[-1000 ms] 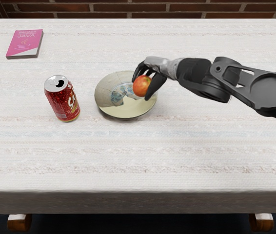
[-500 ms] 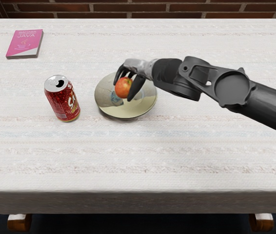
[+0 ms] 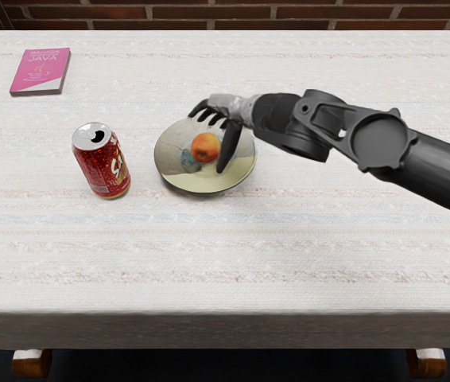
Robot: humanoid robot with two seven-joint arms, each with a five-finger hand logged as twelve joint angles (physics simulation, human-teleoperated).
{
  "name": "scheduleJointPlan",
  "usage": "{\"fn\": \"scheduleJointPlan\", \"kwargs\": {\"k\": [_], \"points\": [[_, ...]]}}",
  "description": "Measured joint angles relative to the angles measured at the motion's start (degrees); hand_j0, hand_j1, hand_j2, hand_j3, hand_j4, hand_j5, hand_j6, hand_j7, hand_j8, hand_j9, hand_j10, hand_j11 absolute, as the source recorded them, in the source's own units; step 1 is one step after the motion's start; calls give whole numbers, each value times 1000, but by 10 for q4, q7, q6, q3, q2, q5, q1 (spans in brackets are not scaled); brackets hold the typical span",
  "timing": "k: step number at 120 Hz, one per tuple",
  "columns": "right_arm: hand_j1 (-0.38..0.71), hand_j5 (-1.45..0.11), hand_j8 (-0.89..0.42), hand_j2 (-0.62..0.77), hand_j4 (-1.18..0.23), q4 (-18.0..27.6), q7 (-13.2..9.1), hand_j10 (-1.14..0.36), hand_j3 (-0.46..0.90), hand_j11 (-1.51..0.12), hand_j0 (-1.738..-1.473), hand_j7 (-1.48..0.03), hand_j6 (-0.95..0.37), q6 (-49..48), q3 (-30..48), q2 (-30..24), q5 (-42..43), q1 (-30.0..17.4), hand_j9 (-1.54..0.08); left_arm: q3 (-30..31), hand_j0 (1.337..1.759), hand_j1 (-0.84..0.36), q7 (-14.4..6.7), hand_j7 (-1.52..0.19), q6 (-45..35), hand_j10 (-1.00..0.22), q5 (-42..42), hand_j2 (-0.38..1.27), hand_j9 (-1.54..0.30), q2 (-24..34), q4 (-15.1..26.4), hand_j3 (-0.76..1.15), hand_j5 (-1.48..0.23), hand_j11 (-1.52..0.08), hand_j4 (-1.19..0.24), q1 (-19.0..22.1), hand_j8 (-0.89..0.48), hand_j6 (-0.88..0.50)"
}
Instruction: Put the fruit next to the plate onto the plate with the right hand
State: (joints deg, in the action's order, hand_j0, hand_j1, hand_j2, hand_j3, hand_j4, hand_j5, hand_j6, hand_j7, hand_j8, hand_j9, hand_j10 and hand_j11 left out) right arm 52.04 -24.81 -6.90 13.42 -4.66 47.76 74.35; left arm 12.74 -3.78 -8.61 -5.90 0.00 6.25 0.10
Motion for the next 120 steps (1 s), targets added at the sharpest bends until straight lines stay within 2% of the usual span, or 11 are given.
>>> {"fn": "scheduleJointPlan", "kwargs": {"k": [14,29,50,62,79,120], "points": [[-187,-186,-134,-10,-145,13,9,-142,0,-186,-1658,-185,-134,-17,18,-31,-52,0,-186,0,1658,53,0,-321,0,-247,0,50,-321,0,0,0,-321,-321,-247,1,-247,-247],[-237,-127,-93,-9,-99,48,23,-98,0,-127,-1658,-126,-93,-44,39,-85,-125,-1,-127,0,1658,53,0,-321,0,-247,0,50,-321,0,0,0,-321,-321,-247,0,-247,-247],[-274,-84,-63,-8,-66,71,40,-65,0,-84,-1658,-84,-64,-179,100,-169,-268,-35,-84,0,1658,53,0,-321,0,-247,0,50,-321,0,0,0,-321,-321,-247,0,-247,-247],[-285,-72,-54,-8,-56,73,41,-55,0,-72,-1658,-71,-55,-242,126,-215,-351,-63,-72,0,1658,53,0,-321,0,-247,0,50,-321,0,0,0,-321,-321,-247,0,-248,-248],[-294,-61,-46,-7,-47,74,42,-47,0,-61,-1658,-61,-46,-271,138,-269,-438,-100,-61,0,1658,53,0,-321,0,-248,0,50,-321,0,0,0,-321,-321,-248,0,-248,-248],[-303,-50,-37,-7,-38,76,37,-38,0,-50,-1658,-50,-37,-281,141,-375,-550,-172,-50,0,1658,53,0,-321,0,-247,0,50,-321,0,0,0,-321,-321,-247,0,-248,-248]]}}
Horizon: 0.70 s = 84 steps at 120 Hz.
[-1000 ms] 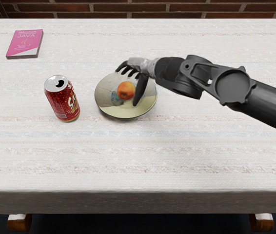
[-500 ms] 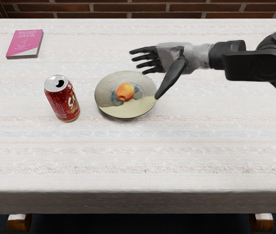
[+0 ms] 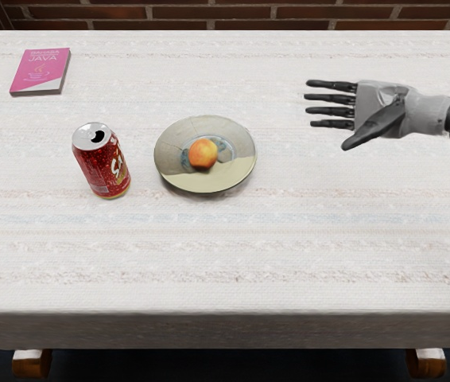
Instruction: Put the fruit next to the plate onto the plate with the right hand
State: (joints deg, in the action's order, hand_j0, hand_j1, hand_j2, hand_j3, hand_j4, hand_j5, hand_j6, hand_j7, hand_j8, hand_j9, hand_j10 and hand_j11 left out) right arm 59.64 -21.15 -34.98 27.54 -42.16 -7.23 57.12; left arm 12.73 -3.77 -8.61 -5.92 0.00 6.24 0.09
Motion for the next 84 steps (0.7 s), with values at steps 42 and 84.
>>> {"fn": "scheduleJointPlan", "kwargs": {"k": [42,84], "points": [[-306,-47,-34,-6,-35,-1,0,-35,0,-48,-1658,-48,-34,0,-1,-72,-23,-26,-48,0,1658,53,0,-321,0,-247,0,50,-321,0,0,0,-321,-321,-248,0,-248,-248],[-306,-46,-33,-6,-34,-1,3,-34,0,-47,-1658,-47,-33,0,-1,-77,-24,-31,-47,0,1658,53,0,-321,0,-247,0,50,-321,0,0,0,-321,-321,-247,1,-248,-248]]}}
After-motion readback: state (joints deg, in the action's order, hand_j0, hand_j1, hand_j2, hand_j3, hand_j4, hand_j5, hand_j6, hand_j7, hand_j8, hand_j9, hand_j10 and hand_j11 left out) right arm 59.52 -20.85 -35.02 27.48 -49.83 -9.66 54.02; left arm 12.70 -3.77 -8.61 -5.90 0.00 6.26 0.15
